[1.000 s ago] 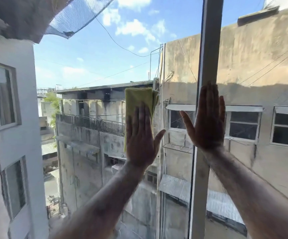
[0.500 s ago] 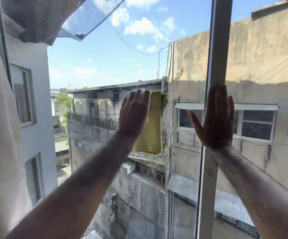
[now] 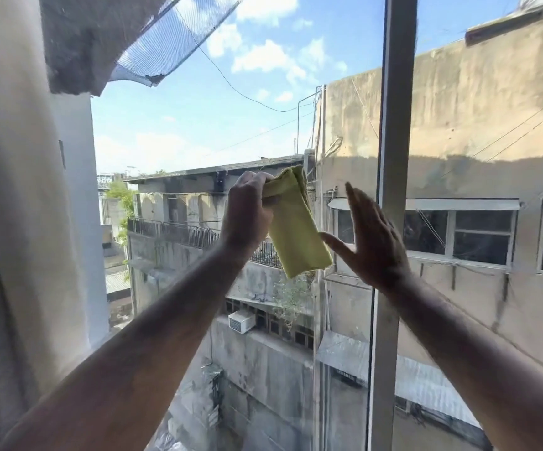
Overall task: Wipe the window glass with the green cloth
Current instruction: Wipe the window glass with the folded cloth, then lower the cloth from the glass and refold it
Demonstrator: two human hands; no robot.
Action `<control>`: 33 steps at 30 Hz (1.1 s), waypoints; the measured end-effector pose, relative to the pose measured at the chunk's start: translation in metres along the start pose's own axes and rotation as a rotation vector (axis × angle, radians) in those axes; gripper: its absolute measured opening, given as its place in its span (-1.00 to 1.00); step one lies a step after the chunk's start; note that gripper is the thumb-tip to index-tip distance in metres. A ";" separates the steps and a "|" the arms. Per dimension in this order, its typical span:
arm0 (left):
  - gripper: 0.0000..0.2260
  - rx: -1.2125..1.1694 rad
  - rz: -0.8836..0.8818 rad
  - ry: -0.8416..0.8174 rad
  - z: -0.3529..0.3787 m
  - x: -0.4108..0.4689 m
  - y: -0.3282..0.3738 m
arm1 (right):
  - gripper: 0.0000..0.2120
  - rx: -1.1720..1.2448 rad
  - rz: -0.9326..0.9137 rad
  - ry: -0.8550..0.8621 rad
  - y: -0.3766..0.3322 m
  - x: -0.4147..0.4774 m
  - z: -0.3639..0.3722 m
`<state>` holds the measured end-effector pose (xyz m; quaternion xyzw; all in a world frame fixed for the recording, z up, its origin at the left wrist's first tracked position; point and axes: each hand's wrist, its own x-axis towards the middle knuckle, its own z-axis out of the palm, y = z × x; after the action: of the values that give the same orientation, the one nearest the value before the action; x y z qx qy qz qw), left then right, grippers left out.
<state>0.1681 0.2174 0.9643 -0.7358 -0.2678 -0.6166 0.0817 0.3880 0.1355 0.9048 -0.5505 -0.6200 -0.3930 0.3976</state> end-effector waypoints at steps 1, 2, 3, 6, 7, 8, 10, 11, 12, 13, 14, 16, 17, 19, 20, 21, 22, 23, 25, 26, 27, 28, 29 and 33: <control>-0.71 -0.029 -0.055 0.022 -0.006 -0.002 0.000 | -0.07 0.125 0.039 -0.099 -0.013 0.000 -0.003; -0.75 -0.069 -0.124 0.042 -0.011 -0.003 0.000 | -0.13 0.247 0.116 -0.173 -0.023 0.002 -0.005; -0.76 -0.127 -0.200 0.062 -0.016 -0.006 -0.001 | -0.24 0.353 0.221 -0.217 -0.031 0.003 -0.006; -0.68 -0.308 -0.461 0.080 -0.029 -0.021 -0.008 | -0.65 0.699 0.552 -0.223 -0.040 0.005 -0.004; -0.66 -0.362 -0.540 0.048 -0.033 -0.027 -0.015 | -0.69 0.853 0.663 -0.216 -0.042 0.003 -0.004; -0.64 -0.448 -0.614 -0.003 -0.036 -0.036 -0.022 | -0.73 0.988 0.753 -0.208 -0.044 -0.001 -0.006; -0.60 -0.693 -0.751 -0.141 -0.041 -0.056 -0.034 | -0.79 1.167 0.863 -0.193 -0.052 -0.010 -0.010; -0.59 -0.789 -0.802 -0.217 -0.044 -0.066 -0.039 | -0.78 1.221 0.904 -0.194 -0.056 -0.015 -0.011; -0.59 -0.851 -0.845 -0.287 -0.047 -0.078 -0.043 | -0.74 1.249 0.939 -0.199 -0.061 -0.023 -0.010; -0.62 -0.894 -0.888 -0.346 -0.049 -0.091 -0.046 | -0.67 1.261 0.977 -0.209 -0.065 -0.032 -0.009; -0.67 -0.931 -0.923 -0.384 -0.049 -0.102 -0.049 | -0.62 1.271 1.007 -0.220 -0.068 -0.042 -0.007; -0.75 -1.012 -0.986 -0.411 -0.046 -0.131 -0.059 | -0.64 1.276 1.051 -0.266 -0.074 -0.068 0.001; -0.74 -1.035 -1.003 -0.417 -0.043 -0.149 -0.065 | -0.68 1.274 1.074 -0.284 -0.077 -0.082 0.006; -0.70 -1.028 -1.025 -0.418 -0.039 -0.189 -0.076 | -0.75 1.256 1.129 -0.312 -0.082 -0.116 0.018; -0.71 -1.011 -1.036 -0.430 -0.037 -0.213 -0.081 | -0.78 1.247 1.154 -0.336 -0.084 -0.137 0.026; -0.70 -0.990 -1.050 -0.447 -0.034 -0.239 -0.086 | -0.81 1.239 1.178 -0.365 -0.085 -0.160 0.035; -0.67 -0.965 -1.070 -0.465 -0.032 -0.264 -0.091 | -0.82 1.238 1.202 -0.391 -0.086 -0.184 0.045; -0.63 -0.935 -1.102 -0.479 -0.031 -0.291 -0.096 | -0.81 1.242 1.238 -0.414 -0.088 -0.209 0.054; -0.65 -0.870 -1.172 -0.517 -0.029 -0.342 -0.108 | -0.76 1.225 1.308 -0.472 -0.093 -0.259 0.067; -0.72 -0.842 -1.201 -0.550 -0.027 -0.369 -0.115 | -0.71 1.209 1.336 -0.511 -0.096 -0.285 0.076; -0.79 -0.824 -1.230 -0.594 -0.026 -0.398 -0.121 | -0.67 1.192 1.371 -0.549 -0.100 -0.312 0.084; -0.83 -0.809 -1.264 -0.644 -0.025 -0.429 -0.128 | -0.67 1.174 1.413 -0.586 -0.104 -0.341 0.093; -0.83 -0.796 -1.294 -0.701 -0.025 -0.456 -0.134 | -0.71 1.159 1.450 -0.616 -0.107 -0.369 0.099; -0.73 -0.707 -1.430 -0.953 -0.026 -0.589 -0.152 | -0.82 1.096 1.598 -0.745 -0.127 -0.499 0.124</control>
<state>0.0140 0.1616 0.3780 -0.5536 -0.4593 -0.1987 -0.6656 0.2926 0.0548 0.3897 -0.6313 -0.2517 0.5163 0.5212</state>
